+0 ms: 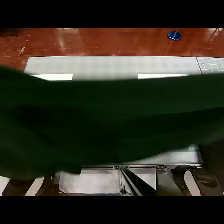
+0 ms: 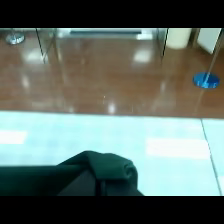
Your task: Fold the shirts.
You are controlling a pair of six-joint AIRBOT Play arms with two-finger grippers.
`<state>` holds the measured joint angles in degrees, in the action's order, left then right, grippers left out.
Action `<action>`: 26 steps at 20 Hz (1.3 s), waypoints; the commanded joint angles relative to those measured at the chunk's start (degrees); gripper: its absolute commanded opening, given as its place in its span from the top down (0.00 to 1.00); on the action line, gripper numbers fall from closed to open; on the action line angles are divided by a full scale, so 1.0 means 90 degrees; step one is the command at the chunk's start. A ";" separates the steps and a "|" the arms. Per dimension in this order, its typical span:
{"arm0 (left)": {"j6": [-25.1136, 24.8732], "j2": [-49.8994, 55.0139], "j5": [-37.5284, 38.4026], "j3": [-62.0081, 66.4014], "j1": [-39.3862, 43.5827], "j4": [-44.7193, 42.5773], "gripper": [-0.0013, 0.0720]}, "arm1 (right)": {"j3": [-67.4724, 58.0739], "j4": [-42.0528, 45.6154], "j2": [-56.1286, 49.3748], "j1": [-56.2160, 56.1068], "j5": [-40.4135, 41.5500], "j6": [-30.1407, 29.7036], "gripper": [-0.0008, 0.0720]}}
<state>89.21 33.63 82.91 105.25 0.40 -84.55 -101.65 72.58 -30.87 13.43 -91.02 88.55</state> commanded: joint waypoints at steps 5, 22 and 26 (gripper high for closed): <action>0.0245 0.0797 -0.0641 -0.2907 0.0357 -0.0896 0.96 | 0.3247 -0.1105 -0.0049 -0.0005 0.1324 -0.0102 0.95; 0.1807 0.7951 -0.3065 -0.0410 0.0325 0.0716 0.96 | 0.2183 -0.3072 -0.7208 -0.0005 0.3968 -0.1294 0.95; 0.0515 0.7902 -0.1744 -0.0306 -0.0015 0.1151 0.96 | 0.2108 -0.2946 -0.7077 0.0279 0.2946 -0.1678 0.95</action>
<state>101.82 103.33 58.19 100.47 2.02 -78.22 -80.99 45.65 -93.23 14.39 -57.80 75.57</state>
